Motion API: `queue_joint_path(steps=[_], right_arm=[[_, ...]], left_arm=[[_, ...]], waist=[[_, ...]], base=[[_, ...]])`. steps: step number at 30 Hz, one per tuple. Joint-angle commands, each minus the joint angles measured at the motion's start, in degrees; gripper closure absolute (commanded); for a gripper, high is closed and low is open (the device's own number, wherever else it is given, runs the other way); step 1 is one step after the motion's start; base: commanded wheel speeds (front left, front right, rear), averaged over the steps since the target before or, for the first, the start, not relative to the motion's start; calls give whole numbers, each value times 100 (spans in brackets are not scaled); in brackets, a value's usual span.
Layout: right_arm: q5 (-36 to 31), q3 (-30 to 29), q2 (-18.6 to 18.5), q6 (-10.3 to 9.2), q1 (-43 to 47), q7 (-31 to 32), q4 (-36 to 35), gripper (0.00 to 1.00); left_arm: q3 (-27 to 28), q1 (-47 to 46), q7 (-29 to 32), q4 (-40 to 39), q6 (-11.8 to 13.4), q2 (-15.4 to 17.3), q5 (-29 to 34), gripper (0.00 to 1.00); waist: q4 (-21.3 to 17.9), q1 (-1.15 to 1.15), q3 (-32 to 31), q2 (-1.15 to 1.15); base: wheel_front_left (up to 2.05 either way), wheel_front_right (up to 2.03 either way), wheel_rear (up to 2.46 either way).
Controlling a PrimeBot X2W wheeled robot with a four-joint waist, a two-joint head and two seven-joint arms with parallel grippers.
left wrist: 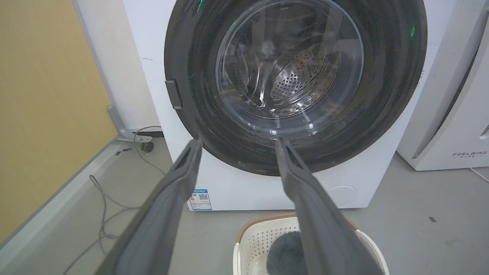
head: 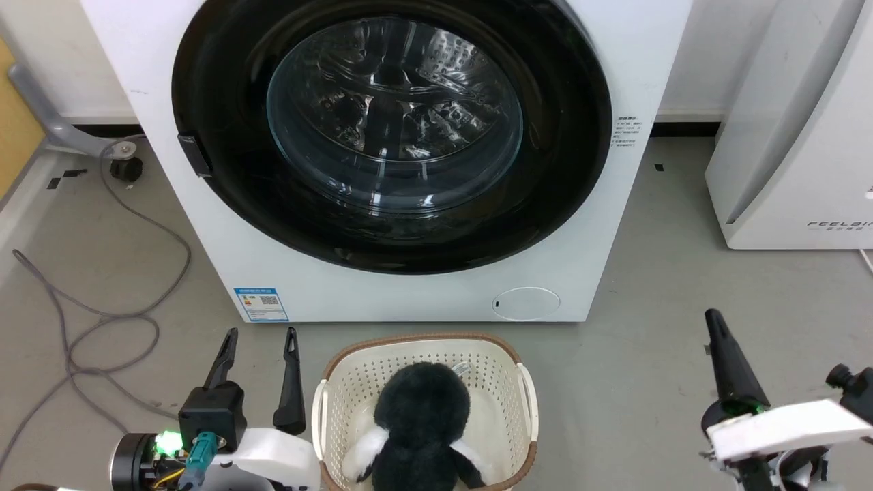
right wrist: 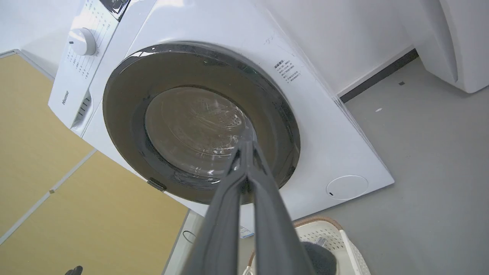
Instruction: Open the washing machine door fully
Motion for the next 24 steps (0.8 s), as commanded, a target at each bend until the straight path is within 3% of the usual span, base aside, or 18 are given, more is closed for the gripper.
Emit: queue_joint_path(steps=[1, 11, 24], right_arm=[[345, -72, -1, 3, -132, 64, 89, 100], [1296, -489, -156, 3, -798, 264, 607, 100], [2415, -559, -878, 4, -2774, 344, 1787, 100]], left_arm=[[-24, 56, -82, 1, 54, 1, -34, 0], [-85, -122, -202, -37, 118, 32, 11, 0], [-293, -719, -393, -152, 267, 119, 67, 0]], waist=[[22, 0, 33, 0], [154, 0, 291, 0], [509, 0, 1148, 0]], base=[[0, 0, 0], [0, 0, 0], [0, 0, 0]])
